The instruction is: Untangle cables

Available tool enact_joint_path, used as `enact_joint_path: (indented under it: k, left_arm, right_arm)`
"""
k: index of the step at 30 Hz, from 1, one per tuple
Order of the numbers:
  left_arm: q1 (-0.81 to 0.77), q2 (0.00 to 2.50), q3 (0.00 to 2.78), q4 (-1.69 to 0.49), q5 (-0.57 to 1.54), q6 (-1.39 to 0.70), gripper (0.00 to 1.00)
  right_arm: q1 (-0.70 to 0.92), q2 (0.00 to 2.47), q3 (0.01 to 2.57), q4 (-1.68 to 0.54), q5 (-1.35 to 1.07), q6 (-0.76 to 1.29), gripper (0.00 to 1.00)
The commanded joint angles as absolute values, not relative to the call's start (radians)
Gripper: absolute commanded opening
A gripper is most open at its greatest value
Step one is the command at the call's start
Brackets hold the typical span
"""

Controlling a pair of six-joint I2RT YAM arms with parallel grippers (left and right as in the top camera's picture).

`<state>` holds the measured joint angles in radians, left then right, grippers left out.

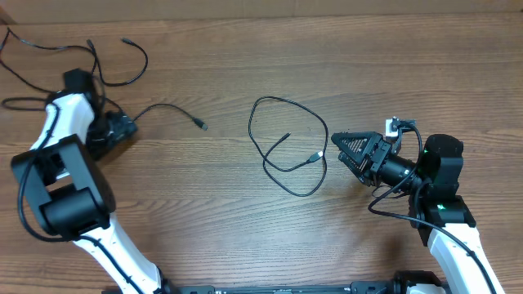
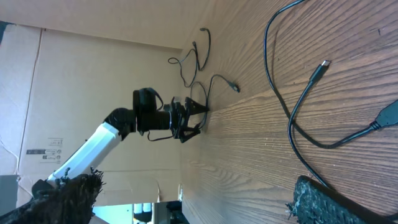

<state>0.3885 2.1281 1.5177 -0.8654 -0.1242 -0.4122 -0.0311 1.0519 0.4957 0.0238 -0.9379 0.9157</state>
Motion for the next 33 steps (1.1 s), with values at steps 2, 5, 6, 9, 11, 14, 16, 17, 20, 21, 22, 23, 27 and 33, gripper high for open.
enact_joint_path:
  k: [2, 5, 6, 9, 11, 14, 16, 17, 20, 21, 22, 23, 27, 33]
  left_arm:
    - [0.491, 2.188, 1.471, -0.816, -0.216, -0.524, 1.0]
    - [0.531, 2.188, 1.471, -0.772, -0.215, -0.585, 1.0]
    - [0.544, 2.188, 1.471, -0.755, -0.213, -0.61, 1.0]
    - [0.584, 2.188, 1.471, -0.689, -0.213, -0.689, 1.0]
    - [0.598, 2.188, 1.471, -0.65, -0.212, -0.71, 0.99]
    - [0.615, 2.188, 1.471, -0.6, -0.213, -0.722, 0.96]
    - [0.625, 2.188, 1.471, -0.567, -0.212, -0.722, 0.95]
    - [0.629, 2.188, 1.471, -0.55, -0.212, -0.723, 0.95]
    - [0.644, 2.188, 1.471, -0.496, -0.212, -0.722, 0.91]
    - [0.65, 2.188, 1.471, -0.484, -0.21, -0.723, 0.9]
    - [0.656, 2.188, 1.471, -0.475, -0.21, -0.735, 0.89]
    - [0.663, 2.188, 1.471, -0.473, -0.21, -0.746, 0.86]
    - [0.696, 2.188, 1.471, -0.47, -0.212, -0.825, 0.81]
    - [0.755, 2.188, 1.471, -0.467, -0.169, -0.876, 0.83]
  right_arm:
    - [-0.032, 1.045, 0.504, 0.027, -0.936, 0.907, 1.0]
    - [-0.032, 1.045, 0.504, 0.027, -0.935, 0.907, 1.0]
    - [-0.032, 1.045, 0.504, 0.027, -0.936, 0.907, 1.0]
    - [-0.032, 1.045, 0.504, 0.027, -0.935, 0.907, 1.0]
    - [-0.032, 1.045, 0.504, 0.027, -0.935, 0.907, 1.0]
    - [-0.032, 1.045, 0.504, 0.027, -0.935, 0.907, 1.0]
    - [-0.032, 1.045, 0.504, 0.027, -0.935, 0.907, 1.0]
    - [-0.032, 1.045, 0.504, 0.027, -0.935, 0.907, 1.0]
    - [-0.032, 1.045, 0.504, 0.027, -0.936, 0.907, 1.0]
    - [-0.032, 1.045, 0.504, 0.027, -0.936, 0.907, 1.0]
    - [-0.032, 1.045, 0.504, 0.027, -0.935, 0.907, 1.0]
    - [-0.032, 1.045, 0.504, 0.027, -0.935, 0.907, 1.0]
    - [-0.032, 1.045, 0.504, 0.027, -0.935, 0.907, 1.0]
    - [-0.032, 1.045, 0.504, 0.027, -0.935, 0.907, 1.0]
